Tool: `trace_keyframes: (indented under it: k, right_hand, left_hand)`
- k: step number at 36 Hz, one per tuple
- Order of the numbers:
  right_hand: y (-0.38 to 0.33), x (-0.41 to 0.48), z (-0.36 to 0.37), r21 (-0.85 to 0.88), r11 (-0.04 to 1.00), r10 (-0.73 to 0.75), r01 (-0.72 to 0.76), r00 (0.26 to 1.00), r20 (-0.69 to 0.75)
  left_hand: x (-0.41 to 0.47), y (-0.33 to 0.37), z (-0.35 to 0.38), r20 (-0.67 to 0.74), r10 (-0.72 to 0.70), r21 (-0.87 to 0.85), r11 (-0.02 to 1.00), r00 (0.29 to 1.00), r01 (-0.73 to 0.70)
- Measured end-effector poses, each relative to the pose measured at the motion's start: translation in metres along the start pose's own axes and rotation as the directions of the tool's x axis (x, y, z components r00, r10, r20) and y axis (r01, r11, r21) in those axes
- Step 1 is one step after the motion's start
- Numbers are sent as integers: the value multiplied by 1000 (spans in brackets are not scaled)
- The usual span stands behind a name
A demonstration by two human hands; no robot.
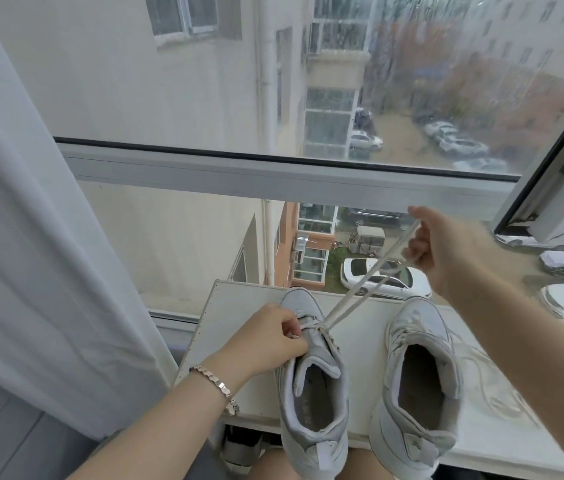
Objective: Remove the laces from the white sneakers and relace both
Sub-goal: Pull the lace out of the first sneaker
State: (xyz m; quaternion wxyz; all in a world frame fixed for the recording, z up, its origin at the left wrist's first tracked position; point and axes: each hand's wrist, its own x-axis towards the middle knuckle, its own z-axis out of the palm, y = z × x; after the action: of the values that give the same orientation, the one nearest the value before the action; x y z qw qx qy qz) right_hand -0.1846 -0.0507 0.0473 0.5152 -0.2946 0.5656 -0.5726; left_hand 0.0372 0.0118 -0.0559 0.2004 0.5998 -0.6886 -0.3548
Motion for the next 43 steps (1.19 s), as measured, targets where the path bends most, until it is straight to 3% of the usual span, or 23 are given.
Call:
trace_keyframes:
  k: [2,3,4,6,8,11,12,13,14,16,18,20,24,26,28,30,34,36,38,40,42,43]
  right_hand:
    - [7,-1,-3,-195,968,-158,155,987,1]
    - [9,-2,-6,-342,906,-254,250,967,33]
    - [9,-3,-9,-490,799,-357,348,931,78]
    - [6,-7,-15,-748,486,-508,452,843,179]
    - [-2,-10,-19,-912,140,-486,386,829,276]
    - [-6,-13,-18,-926,-314,-377,207,868,322]
    - [-1,-17,-16,-878,-429,-336,212,865,373]
    - [6,-23,-13,-835,-479,-294,271,846,444]
    - [16,-31,-9,-815,-444,-252,372,821,512]
    - [39,-47,4,-821,-179,-168,542,805,568]
    - [61,-60,17,-839,9,7,544,839,544]
    - [77,-65,26,-870,30,186,492,853,488]
    - [84,-60,31,-914,162,314,372,858,405]
    - [83,-59,33,-920,232,342,317,859,382]
    - [82,-58,34,-918,289,343,270,867,363]
    - [84,-59,34,-915,326,321,239,882,345]
    - [89,-57,30,-911,346,283,224,901,329]
    - [90,-55,28,-904,359,250,231,909,332]
    - [91,-54,25,-905,322,197,276,916,350]
    - [90,-54,23,-909,244,134,338,916,377]
    - [89,-52,22,-908,216,100,358,917,386]
    - [89,-51,22,-909,209,93,362,918,386]
  left_hand:
    - [0,2,-1,2,-2,29,1000,1000,2]
    - [0,3,-2,3,0,56,998,1000,-1]
    - [1,4,-3,5,4,84,996,1000,-5]
    - [1,6,-4,14,6,116,993,1000,-8]
    - [0,8,-5,15,16,152,988,1000,-18]
    - [-3,5,0,-90,42,139,990,995,-29]
    - [-5,2,2,-147,36,89,996,989,-23]
    - [-7,0,5,-197,26,21,1000,980,-22]
    - [-9,-2,8,-235,19,-51,998,972,-32]
    - [-10,-4,12,-291,9,-158,986,957,-57]
    - [-9,-3,12,-313,-32,-249,967,949,-49]
    - [-5,-1,11,-260,-108,-351,936,960,10]
    - [-1,2,1,-69,-254,-620,769,965,158]
    - [2,2,-8,-158,-211,-558,825,965,89]
    - [4,3,-16,-228,-102,-344,939,968,18]
    - [4,7,-20,-165,-8,-199,980,986,-26]
    - [1,15,-37,125,25,-202,979,992,1]
    - [-1,20,-45,172,-9,43,999,985,2]
    - [-1,24,-53,-35,-12,361,932,999,23]
    - [-2,27,-56,-313,92,491,868,945,77]
    - [0,27,-56,-463,35,225,971,886,79]
    - [1,27,-57,-451,-92,-69,995,888,68]
